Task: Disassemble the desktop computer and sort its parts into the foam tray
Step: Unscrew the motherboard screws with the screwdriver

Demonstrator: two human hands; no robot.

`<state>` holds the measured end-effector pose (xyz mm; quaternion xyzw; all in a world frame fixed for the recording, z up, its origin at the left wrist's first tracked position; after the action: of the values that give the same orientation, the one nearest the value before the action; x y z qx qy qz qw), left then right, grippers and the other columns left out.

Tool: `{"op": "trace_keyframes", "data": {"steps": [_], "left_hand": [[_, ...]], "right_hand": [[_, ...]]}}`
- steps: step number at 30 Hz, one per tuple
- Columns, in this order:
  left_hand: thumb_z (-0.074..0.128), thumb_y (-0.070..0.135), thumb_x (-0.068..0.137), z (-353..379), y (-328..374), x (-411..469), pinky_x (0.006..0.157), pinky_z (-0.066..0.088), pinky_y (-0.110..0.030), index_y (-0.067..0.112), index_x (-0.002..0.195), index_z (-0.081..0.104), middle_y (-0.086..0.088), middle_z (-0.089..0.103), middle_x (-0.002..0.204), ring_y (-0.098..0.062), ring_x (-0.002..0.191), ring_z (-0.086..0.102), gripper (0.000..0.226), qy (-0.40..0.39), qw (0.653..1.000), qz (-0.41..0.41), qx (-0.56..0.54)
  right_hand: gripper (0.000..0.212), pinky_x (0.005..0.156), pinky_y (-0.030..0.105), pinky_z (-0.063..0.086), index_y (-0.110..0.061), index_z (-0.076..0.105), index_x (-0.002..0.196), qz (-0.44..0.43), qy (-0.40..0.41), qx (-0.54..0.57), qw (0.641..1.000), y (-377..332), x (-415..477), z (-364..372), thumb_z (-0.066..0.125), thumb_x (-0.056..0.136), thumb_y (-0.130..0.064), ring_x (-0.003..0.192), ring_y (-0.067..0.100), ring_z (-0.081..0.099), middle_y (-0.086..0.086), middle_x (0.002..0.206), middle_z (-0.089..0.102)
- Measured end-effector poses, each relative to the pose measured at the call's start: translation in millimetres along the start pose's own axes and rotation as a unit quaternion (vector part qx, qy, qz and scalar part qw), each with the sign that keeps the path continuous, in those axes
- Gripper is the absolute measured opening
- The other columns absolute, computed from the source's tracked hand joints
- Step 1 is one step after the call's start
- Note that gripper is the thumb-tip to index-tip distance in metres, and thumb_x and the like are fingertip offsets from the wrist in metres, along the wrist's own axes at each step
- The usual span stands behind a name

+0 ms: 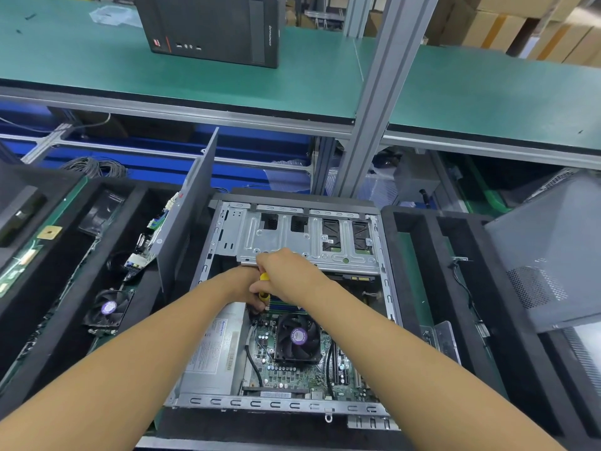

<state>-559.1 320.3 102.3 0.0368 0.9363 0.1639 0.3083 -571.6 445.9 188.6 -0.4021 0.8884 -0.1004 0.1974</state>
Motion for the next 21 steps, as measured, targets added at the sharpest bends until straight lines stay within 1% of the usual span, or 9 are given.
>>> {"op": "trace_keyframes", "data": {"steps": [4, 7, 9, 11, 13, 15, 18, 19, 21], "left_hand": [[0.075, 0.027, 0.086, 0.5, -2.4, 0.7, 0.086, 0.047, -0.033, 0.008, 0.111, 0.069, -0.010, 0.070, 0.109, -0.026, 0.102, 0.063, 0.032, -0.015, 1.000, -0.005, -0.006], [0.075, 0.028, 0.085, 0.8, -3.1, 1.7, 0.084, 0.048, -0.033, 0.009, 0.105, 0.070, -0.007, 0.071, 0.106, -0.024, 0.096, 0.063, 0.029, -0.005, 1.000, -0.020, 0.002], [0.076, 0.028, 0.084, 1.3, -3.7, 2.5, 0.084, 0.047, -0.033, 0.010, 0.105, 0.070, -0.006, 0.070, 0.106, -0.024, 0.095, 0.062, 0.029, -0.007, 1.000, -0.013, 0.006], [0.075, 0.029, 0.085, 1.9, -4.5, 2.2, 0.084, 0.045, -0.031, 0.012, 0.106, 0.070, -0.006, 0.070, 0.108, -0.023, 0.098, 0.062, 0.027, -0.015, 1.000, -0.014, 0.012], [0.073, 0.032, 0.088, 2.6, -4.8, 1.4, 0.087, 0.042, -0.028, 0.015, 0.110, 0.071, -0.005, 0.070, 0.113, -0.021, 0.104, 0.060, 0.028, -0.029, 0.999, -0.025, 0.017], [0.068, 0.033, 0.091, 3.8, -3.6, 1.9, 0.091, 0.039, -0.027, 0.013, 0.116, 0.069, -0.005, 0.068, 0.119, -0.022, 0.112, 0.058, 0.031, -0.046, 0.998, -0.029, 0.022], [0.068, 0.036, 0.091, 3.3, -1.1, 3.5, 0.098, 0.040, -0.030, 0.014, 0.119, 0.067, -0.005, 0.067, 0.121, -0.023, 0.115, 0.057, 0.035, -0.042, 0.998, -0.033, 0.031], [0.069, 0.037, 0.090, 2.8, -0.6, 3.8, 0.096, 0.041, -0.030, 0.015, 0.118, 0.067, -0.004, 0.067, 0.119, -0.023, 0.114, 0.058, 0.036, -0.035, 0.998, -0.032, 0.034], [0.070, 0.038, 0.088, 1.6, 0.4, 2.7, 0.087, 0.041, -0.027, 0.014, 0.116, 0.068, -0.005, 0.068, 0.116, -0.023, 0.110, 0.059, 0.037, -0.017, 0.999, -0.026, 0.042]], "right_hand": [[0.042, 0.066, 0.034, 0.037, -0.005, 0.058, 0.107, 0.001, -0.011, -0.021, 1.000, -4.2, 2.0, 0.2, 0.063, 0.092, -0.045, 0.088, 0.033, 0.056, 0.016, 0.098, 0.058], [0.043, 0.065, 0.035, 0.040, -0.005, 0.060, 0.105, 0.029, -0.012, -0.040, 0.999, -4.3, 4.1, -0.4, 0.059, 0.094, -0.047, 0.081, 0.031, 0.055, 0.009, 0.086, 0.049], [0.043, 0.064, 0.035, 0.039, -0.005, 0.061, 0.106, 0.026, -0.003, -0.056, 0.998, -7.9, 3.7, 1.8, 0.058, 0.095, -0.046, 0.078, 0.029, 0.052, 0.010, 0.086, 0.050], [0.035, 0.064, 0.035, 0.040, -0.005, 0.060, 0.107, 0.011, 0.001, -0.055, 0.998, -13.1, 3.7, 4.1, 0.059, 0.095, -0.038, 0.082, 0.032, 0.057, 0.014, 0.090, 0.055], [0.025, 0.066, 0.035, 0.044, -0.008, 0.060, 0.110, -0.011, -0.004, -0.052, 0.999, -17.5, 4.2, 4.4, 0.062, 0.092, -0.026, 0.089, 0.035, 0.061, 0.016, 0.098, 0.060], [0.024, 0.074, 0.038, 0.051, -0.011, 0.060, 0.112, -0.034, -0.013, -0.058, 0.998, -18.9, 4.3, 1.2, 0.064, 0.088, -0.015, 0.095, 0.033, 0.061, 0.015, 0.105, 0.061], [0.025, 0.081, 0.040, 0.052, -0.012, 0.060, 0.112, -0.044, -0.034, -0.073, 0.996, -17.2, 3.2, -5.5, 0.065, 0.087, -0.010, 0.100, 0.030, 0.060, 0.012, 0.110, 0.061], [0.023, 0.079, 0.039, 0.052, -0.012, 0.060, 0.109, -0.042, -0.037, -0.071, 0.996, -16.1, 3.1, -7.0, 0.066, 0.087, -0.010, 0.098, 0.029, 0.061, 0.012, 0.109, 0.061], [0.019, 0.070, 0.036, 0.048, -0.012, 0.059, 0.104, -0.032, -0.033, -0.071, 0.996, -15.5, 2.6, -8.7, 0.066, 0.087, -0.014, 0.087, 0.029, 0.059, 0.011, 0.101, 0.059]]}}
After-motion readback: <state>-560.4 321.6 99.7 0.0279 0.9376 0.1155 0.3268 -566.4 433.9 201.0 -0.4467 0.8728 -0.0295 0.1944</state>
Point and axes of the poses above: each hand's wrist, its own x-axis towards the middle knuckle, its own z-axis out of the palm, y = z × x, the point moved 2 cm from there along x, towards the middle knuckle
